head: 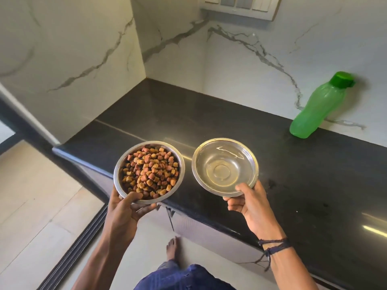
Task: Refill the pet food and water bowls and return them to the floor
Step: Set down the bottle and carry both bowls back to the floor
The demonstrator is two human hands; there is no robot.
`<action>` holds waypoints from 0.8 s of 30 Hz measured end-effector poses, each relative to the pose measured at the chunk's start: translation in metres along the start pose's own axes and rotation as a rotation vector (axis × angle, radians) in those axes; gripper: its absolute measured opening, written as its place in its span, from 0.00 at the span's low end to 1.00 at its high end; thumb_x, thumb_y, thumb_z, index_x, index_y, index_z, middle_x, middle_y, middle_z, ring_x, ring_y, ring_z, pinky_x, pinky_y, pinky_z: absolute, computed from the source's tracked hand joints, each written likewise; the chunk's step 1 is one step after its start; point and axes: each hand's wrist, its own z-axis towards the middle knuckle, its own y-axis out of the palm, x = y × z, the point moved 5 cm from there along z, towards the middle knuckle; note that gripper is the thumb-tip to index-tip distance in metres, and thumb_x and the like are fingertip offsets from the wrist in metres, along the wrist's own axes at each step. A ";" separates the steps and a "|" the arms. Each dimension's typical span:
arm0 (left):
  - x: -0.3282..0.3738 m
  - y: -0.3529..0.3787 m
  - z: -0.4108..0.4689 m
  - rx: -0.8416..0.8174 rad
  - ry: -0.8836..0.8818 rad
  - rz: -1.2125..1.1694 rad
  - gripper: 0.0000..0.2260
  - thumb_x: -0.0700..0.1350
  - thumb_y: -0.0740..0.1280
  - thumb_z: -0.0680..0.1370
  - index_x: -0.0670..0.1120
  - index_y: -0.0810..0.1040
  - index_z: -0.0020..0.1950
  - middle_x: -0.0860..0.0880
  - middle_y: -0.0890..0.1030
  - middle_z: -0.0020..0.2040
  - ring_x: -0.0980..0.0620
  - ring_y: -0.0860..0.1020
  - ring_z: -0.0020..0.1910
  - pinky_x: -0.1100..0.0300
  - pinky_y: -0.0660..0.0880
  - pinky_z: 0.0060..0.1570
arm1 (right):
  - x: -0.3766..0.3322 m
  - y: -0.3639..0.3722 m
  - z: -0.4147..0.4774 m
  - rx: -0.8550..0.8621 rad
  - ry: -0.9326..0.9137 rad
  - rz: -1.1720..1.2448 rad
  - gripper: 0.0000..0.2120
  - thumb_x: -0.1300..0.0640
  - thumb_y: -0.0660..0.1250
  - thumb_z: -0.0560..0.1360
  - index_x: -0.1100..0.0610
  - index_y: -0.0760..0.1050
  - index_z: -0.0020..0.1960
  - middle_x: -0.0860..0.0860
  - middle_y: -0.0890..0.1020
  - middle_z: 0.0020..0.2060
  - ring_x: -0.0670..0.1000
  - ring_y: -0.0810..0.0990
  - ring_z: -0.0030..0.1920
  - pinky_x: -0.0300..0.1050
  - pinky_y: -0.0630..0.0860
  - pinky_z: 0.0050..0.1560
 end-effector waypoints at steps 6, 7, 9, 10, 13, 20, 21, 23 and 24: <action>0.013 -0.061 -0.019 0.096 0.052 -0.048 0.30 0.27 0.57 0.75 0.57 0.70 0.68 0.43 0.73 0.63 0.38 0.79 0.51 0.56 0.81 0.32 | 0.010 0.055 -0.017 -0.128 0.038 -0.043 0.12 0.67 0.58 0.79 0.53 0.71 0.56 0.62 0.81 0.29 0.54 0.79 0.26 0.43 0.77 0.25; 0.017 -0.072 -0.022 0.114 0.072 -0.066 0.29 0.27 0.57 0.75 0.57 0.72 0.65 0.43 0.74 0.61 0.39 0.80 0.49 0.56 0.81 0.32 | 0.012 0.066 -0.019 -0.144 0.041 -0.050 0.12 0.67 0.58 0.78 0.55 0.71 0.57 0.63 0.81 0.29 0.54 0.79 0.25 0.43 0.76 0.24; 0.024 -0.092 -0.026 0.145 0.111 -0.102 0.28 0.26 0.57 0.74 0.58 0.75 0.59 0.45 0.77 0.56 0.44 0.82 0.42 0.56 0.81 0.31 | 0.019 0.086 -0.022 -0.170 0.052 -0.068 0.12 0.68 0.58 0.78 0.58 0.69 0.59 0.64 0.80 0.30 0.54 0.78 0.24 0.43 0.76 0.24; 0.029 -0.103 -0.029 0.160 0.118 -0.113 0.27 0.26 0.57 0.74 0.58 0.75 0.58 0.46 0.78 0.54 0.45 0.82 0.40 0.56 0.80 0.31 | 0.023 0.097 -0.023 -0.183 0.056 -0.081 0.12 0.68 0.58 0.78 0.59 0.69 0.60 0.65 0.80 0.31 0.55 0.77 0.24 0.43 0.76 0.24; 0.044 -0.140 -0.035 0.206 0.128 -0.129 0.28 0.26 0.57 0.74 0.58 0.75 0.58 0.46 0.78 0.54 0.42 0.81 0.43 0.56 0.81 0.32 | 0.037 0.131 -0.026 -0.213 0.064 -0.106 0.13 0.67 0.59 0.78 0.58 0.70 0.60 0.63 0.80 0.30 0.56 0.77 0.25 0.44 0.75 0.24; 0.083 -0.241 -0.050 0.300 0.138 -0.159 0.30 0.25 0.56 0.74 0.55 0.72 0.65 0.44 0.76 0.55 0.39 0.79 0.45 0.56 0.81 0.29 | 0.072 0.225 -0.038 -0.276 0.088 -0.149 0.16 0.67 0.59 0.78 0.58 0.69 0.65 0.65 0.80 0.33 0.54 0.78 0.25 0.43 0.75 0.25; 0.088 -0.255 -0.052 0.315 0.137 -0.150 0.30 0.25 0.57 0.74 0.55 0.72 0.66 0.44 0.76 0.55 0.40 0.80 0.44 0.56 0.81 0.29 | 0.078 0.239 -0.040 -0.285 0.093 -0.157 0.17 0.67 0.59 0.78 0.58 0.68 0.65 0.65 0.79 0.34 0.54 0.78 0.25 0.43 0.75 0.25; 0.097 -0.277 -0.054 0.346 0.148 -0.154 0.30 0.25 0.57 0.74 0.54 0.70 0.68 0.45 0.76 0.55 0.40 0.80 0.43 0.57 0.81 0.29 | 0.086 0.264 -0.043 -0.303 0.098 -0.163 0.17 0.67 0.60 0.77 0.57 0.69 0.65 0.61 0.80 0.32 0.54 0.78 0.26 0.43 0.75 0.25; 0.103 -0.290 -0.056 0.364 0.157 -0.168 0.30 0.25 0.57 0.74 0.53 0.70 0.68 0.46 0.76 0.54 0.41 0.80 0.43 0.57 0.80 0.28 | 0.090 0.279 -0.044 -0.316 0.098 -0.162 0.17 0.67 0.60 0.77 0.57 0.69 0.64 0.58 0.80 0.31 0.53 0.79 0.26 0.43 0.75 0.25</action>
